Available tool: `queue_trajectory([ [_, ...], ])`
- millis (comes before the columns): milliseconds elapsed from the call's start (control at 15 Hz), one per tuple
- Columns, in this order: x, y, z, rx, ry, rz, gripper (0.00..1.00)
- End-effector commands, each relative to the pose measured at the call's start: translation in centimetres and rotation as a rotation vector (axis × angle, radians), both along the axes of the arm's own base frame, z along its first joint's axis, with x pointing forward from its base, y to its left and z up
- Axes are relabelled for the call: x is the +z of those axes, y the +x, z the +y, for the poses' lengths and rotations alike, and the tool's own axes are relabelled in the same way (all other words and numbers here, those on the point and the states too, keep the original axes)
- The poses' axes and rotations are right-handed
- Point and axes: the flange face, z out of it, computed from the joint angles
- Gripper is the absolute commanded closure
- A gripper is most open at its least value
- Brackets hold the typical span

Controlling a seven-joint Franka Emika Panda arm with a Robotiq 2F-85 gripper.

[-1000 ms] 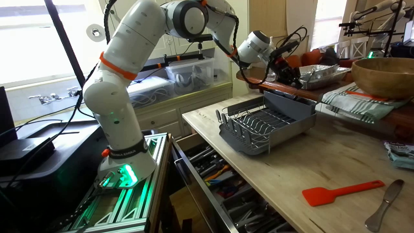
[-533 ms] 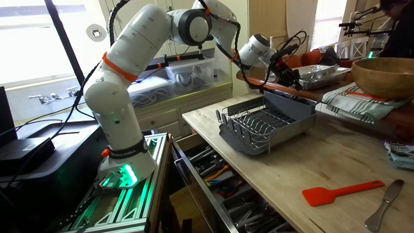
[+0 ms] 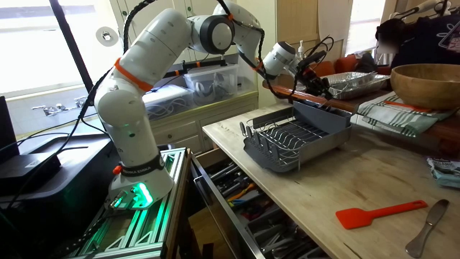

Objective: Place the spoon on the dish rack

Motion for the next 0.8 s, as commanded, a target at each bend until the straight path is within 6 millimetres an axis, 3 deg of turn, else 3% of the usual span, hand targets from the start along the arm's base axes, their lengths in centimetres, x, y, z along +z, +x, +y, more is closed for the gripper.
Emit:
queue_trajectory([
  [0, -1.3, 0.1, 1.0, 0.012, -0.087, -0.032, 0.97],
  [733, -4.3, -1.1, 2.0, 0.024, -0.163, -0.020, 0.97],
])
